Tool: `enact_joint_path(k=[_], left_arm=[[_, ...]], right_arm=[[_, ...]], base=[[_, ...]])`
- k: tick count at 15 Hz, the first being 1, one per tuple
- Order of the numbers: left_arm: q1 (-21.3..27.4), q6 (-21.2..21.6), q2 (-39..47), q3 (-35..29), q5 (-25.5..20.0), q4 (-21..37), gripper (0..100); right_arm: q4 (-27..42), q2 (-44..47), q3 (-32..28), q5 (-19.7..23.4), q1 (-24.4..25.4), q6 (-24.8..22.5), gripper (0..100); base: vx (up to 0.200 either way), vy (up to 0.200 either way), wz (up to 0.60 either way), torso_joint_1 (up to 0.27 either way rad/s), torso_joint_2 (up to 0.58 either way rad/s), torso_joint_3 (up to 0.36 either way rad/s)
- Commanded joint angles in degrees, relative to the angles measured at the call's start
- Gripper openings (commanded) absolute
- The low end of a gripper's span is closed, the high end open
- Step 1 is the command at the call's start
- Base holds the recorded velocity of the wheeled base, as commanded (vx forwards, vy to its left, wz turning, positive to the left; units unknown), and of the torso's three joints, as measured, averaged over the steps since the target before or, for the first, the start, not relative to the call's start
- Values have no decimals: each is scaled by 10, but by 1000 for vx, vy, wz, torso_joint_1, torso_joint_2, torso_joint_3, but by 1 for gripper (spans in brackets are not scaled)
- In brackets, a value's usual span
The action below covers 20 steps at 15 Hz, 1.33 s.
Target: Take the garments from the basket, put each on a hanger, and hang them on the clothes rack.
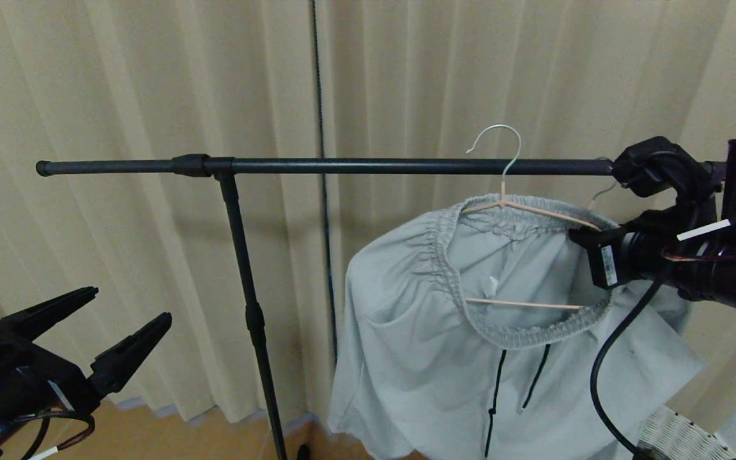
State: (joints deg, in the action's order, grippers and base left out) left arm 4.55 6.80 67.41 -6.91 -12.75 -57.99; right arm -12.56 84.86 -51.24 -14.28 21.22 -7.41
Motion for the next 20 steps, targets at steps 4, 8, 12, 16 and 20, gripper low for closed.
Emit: enact_joint_path(k=[4,8,12,16,20], left_arm=[[0,1,17,6,0,-2,100],[0,1,17,6,0,-2,100],[14,1,15,7,0,-2,100],[16,1,16,7,0,-2,100],[16,1,16,7,0,-2,100]], right_arm=[[-1,91,-63,-120,14,48,0],[-2,138,-92,-165,15,48,0],[0,157,-98,-195,29,46,0],[1,159,-93,-209,51,44,0],[1,165,-91,-220,79,43,0]], base=[[0,0,0,0,0,0],[0,0,0,0,0,0],[0,0,0,0,0,0],[0,0,0,0,0,0],[0,0,0,0,0,0]])
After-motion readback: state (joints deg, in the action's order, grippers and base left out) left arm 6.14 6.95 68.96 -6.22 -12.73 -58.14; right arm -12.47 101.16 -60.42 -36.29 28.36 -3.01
